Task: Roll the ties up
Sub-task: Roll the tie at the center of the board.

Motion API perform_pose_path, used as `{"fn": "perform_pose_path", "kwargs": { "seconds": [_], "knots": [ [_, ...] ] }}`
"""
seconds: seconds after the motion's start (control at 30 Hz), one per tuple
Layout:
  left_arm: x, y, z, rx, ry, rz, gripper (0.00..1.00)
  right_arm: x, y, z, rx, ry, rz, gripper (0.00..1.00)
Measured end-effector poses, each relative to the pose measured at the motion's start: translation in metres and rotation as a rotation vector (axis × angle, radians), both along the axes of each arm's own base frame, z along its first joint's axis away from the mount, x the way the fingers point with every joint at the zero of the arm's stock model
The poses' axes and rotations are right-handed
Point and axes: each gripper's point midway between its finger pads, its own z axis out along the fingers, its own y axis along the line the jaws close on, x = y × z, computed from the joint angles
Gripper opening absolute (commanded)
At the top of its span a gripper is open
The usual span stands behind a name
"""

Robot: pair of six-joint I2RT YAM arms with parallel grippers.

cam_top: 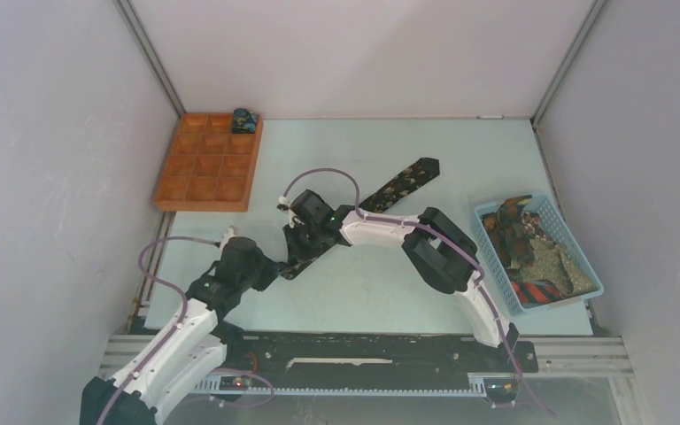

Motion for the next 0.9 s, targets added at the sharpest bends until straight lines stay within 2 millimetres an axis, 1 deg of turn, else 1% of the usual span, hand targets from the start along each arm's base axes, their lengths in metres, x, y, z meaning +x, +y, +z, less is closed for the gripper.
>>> {"fn": "perform_pose_path", "kwargs": {
  "seconds": [0.27, 0.4, 0.9],
  "knots": [
    [0.003, -0.001, 0.0, 0.038, 0.034, -0.026, 0.0, -0.002, 0.002, 0.0, 0.01, 0.011, 0.005, 0.07],
    [0.007, -0.004, 0.0, 0.056, 0.055, -0.051, 0.0, -0.001, 0.002, 0.001, 0.012, 0.011, 0.003, 0.06],
    [0.023, -0.019, -0.011, 0.043, 0.093, -0.1, 0.0, 0.011, -0.012, -0.008, -0.008, 0.027, -0.028, 0.06]
  ]
}}
